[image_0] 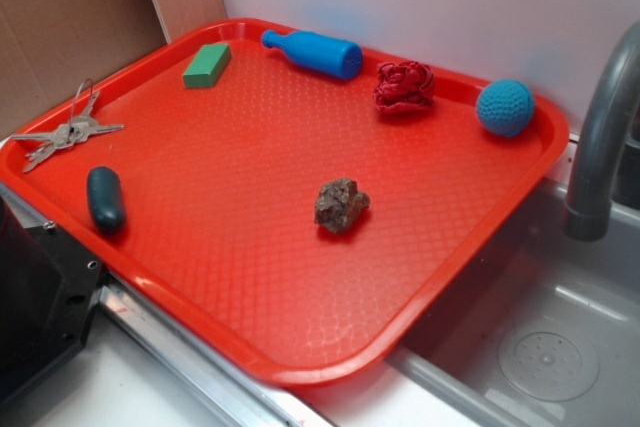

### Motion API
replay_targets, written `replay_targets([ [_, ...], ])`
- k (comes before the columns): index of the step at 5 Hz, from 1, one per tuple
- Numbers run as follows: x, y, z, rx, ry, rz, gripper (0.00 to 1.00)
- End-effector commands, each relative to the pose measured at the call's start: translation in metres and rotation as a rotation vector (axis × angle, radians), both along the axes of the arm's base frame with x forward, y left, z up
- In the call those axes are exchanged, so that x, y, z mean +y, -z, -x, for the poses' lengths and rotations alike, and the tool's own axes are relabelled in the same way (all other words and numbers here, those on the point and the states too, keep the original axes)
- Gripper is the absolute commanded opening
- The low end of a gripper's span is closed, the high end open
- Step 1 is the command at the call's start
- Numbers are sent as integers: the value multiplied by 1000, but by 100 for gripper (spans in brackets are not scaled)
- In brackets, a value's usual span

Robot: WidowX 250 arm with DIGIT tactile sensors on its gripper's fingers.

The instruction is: Grab the red paper.

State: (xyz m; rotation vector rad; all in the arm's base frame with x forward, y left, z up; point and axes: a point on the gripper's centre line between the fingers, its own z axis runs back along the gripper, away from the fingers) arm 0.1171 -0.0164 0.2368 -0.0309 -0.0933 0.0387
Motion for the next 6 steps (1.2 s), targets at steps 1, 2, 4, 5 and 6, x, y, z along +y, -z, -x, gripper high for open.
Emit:
replay_targets([
  [1,0,0,0,0,0,0,100],
  [2,-14,50,-50,-1,79,-61,100],
  [4,-30,123,-152,-67,136,-42,100],
  [5,-49,143,-202,-133,166,-89,100],
  [6,-57,157,-235,-189,200,-74,100],
])
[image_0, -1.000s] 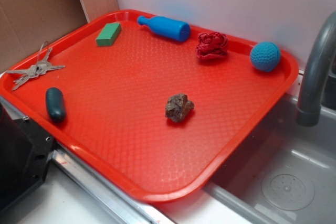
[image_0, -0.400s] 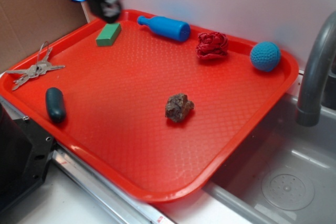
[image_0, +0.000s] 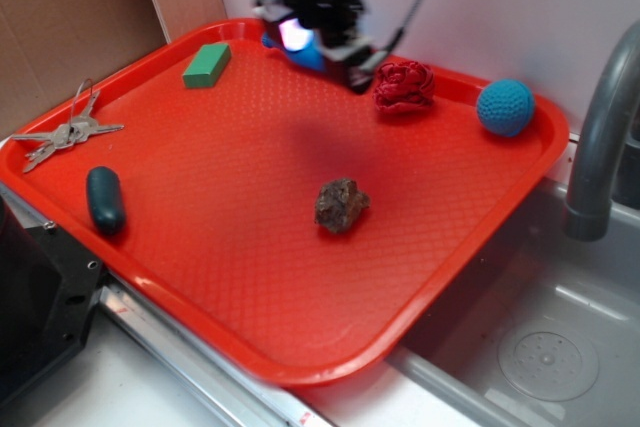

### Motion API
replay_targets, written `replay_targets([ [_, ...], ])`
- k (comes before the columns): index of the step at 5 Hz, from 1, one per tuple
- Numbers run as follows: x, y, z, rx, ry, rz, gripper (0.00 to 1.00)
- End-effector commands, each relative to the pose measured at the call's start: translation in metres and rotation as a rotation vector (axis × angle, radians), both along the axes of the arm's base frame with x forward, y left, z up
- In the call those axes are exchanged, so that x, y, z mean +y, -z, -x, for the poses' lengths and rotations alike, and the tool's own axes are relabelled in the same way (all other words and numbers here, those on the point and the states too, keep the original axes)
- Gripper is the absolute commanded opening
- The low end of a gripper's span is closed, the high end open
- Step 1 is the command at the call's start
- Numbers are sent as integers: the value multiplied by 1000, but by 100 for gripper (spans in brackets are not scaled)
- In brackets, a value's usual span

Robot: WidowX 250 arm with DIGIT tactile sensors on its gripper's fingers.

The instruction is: Grab the red paper.

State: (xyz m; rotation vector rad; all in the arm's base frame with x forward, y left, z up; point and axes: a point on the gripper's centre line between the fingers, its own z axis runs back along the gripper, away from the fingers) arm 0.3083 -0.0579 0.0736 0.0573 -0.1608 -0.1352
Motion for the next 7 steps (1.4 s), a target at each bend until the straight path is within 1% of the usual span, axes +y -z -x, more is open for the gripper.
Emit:
replay_targets([
  [1,-30,6,-58,-119,96,56,100],
  [2,-34,31,-52,-61,109,33,100],
  [3,-29,45,-38,-55,88,-14,0],
  [4,-23,35,-28,-76,57,-1,0],
  [5,-17,13,-17,-87,29,46,0],
  [6,-9,-32,10,-90,-8,105,0],
  [7,7,-83,48,43,-88,190,0],
])
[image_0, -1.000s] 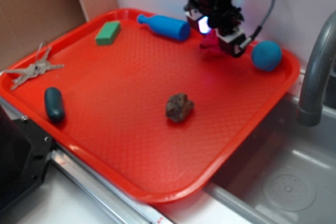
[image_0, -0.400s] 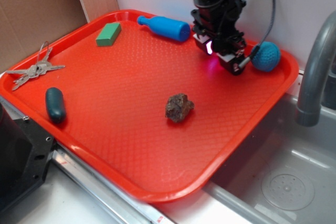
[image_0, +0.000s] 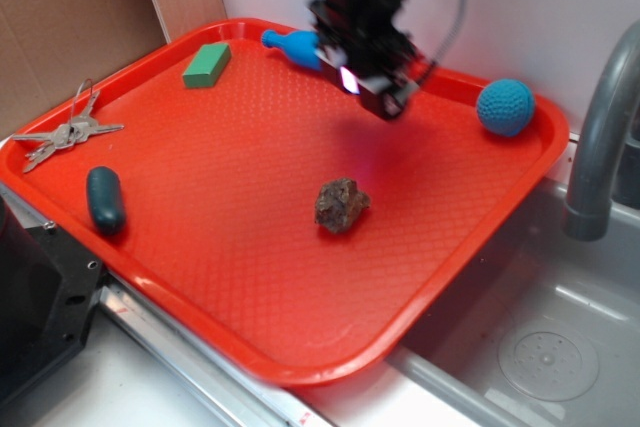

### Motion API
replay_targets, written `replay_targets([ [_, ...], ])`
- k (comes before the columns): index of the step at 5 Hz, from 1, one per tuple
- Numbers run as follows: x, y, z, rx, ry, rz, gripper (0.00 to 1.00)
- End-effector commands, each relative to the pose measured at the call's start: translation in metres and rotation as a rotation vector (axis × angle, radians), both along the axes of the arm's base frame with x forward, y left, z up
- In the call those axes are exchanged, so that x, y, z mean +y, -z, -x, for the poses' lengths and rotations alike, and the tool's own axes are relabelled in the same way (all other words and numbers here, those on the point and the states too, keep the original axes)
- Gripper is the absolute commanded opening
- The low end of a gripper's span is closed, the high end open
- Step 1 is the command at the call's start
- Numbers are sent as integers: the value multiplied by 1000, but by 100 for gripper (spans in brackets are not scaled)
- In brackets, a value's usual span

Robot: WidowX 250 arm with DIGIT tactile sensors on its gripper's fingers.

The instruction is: Grab the red paper.

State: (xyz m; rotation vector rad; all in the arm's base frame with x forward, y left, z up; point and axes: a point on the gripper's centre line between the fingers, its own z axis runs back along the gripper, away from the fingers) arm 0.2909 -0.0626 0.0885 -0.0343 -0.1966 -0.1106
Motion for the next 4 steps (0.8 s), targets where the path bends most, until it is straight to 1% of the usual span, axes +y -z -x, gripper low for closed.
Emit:
replay_targets([
  [1,39,-112,72,211,-206,138,0],
  [2,58,-135,105,189,-242,179,0],
  [3,59,-137,115,143,-273,131,0],
  [4,55,-124,104,158,-272,82,0],
])
